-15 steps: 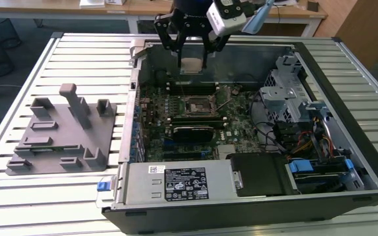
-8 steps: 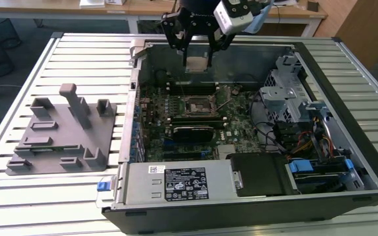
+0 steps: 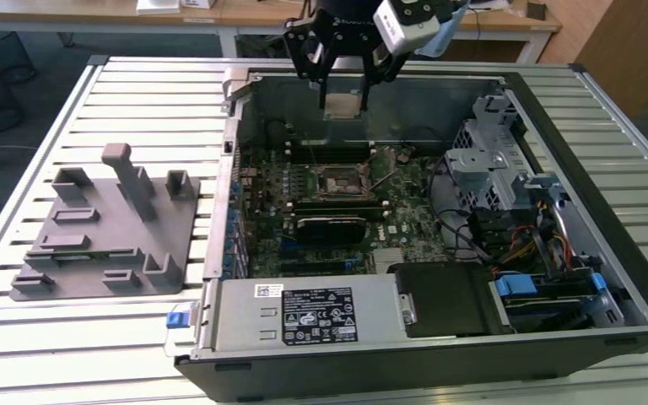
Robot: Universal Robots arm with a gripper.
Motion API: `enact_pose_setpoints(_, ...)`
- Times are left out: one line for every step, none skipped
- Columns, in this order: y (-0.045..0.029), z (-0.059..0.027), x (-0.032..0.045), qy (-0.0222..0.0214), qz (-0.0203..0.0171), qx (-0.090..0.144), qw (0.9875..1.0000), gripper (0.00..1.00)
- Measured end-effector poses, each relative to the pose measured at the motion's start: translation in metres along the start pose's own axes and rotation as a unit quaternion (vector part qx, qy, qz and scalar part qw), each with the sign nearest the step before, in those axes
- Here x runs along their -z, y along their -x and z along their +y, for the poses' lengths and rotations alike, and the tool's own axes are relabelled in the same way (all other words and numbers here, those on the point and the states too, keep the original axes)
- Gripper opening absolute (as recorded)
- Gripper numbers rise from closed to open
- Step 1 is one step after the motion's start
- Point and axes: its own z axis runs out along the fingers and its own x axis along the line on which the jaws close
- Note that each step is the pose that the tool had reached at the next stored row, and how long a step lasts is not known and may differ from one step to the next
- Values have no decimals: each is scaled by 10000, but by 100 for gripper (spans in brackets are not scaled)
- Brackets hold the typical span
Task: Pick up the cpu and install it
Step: 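Pick up the cpu and move it towards the insertion slot, then place the cpu into insertion slot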
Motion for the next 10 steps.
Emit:
enact_pose_setpoints(6,8,0,0,0,0,10000,53)
enact_pose_setpoints(7,11,0,-1,0,0,10000,53)
enact_pose_setpoints(10,16,-1,0,0,0,10000,53)
enact_pose_setpoints(12,19,-1,0,0,0,10000,53)
enact_pose_setpoints(14,22,-2,0,0,0,10000,53)
enact_pose_setpoints(16,22,-3,0,0,0,10000,53)
enact_pose_setpoints(16,22,-2,0,0,0,10000,53)
enact_pose_setpoints(16,22,-2,-1,0,0,10000,53)
enact_pose_setpoints(16,22,-3,-2,0,0,10000,53)
enact_pose_setpoints(16,23,-2,-4,0,0,10000,53)
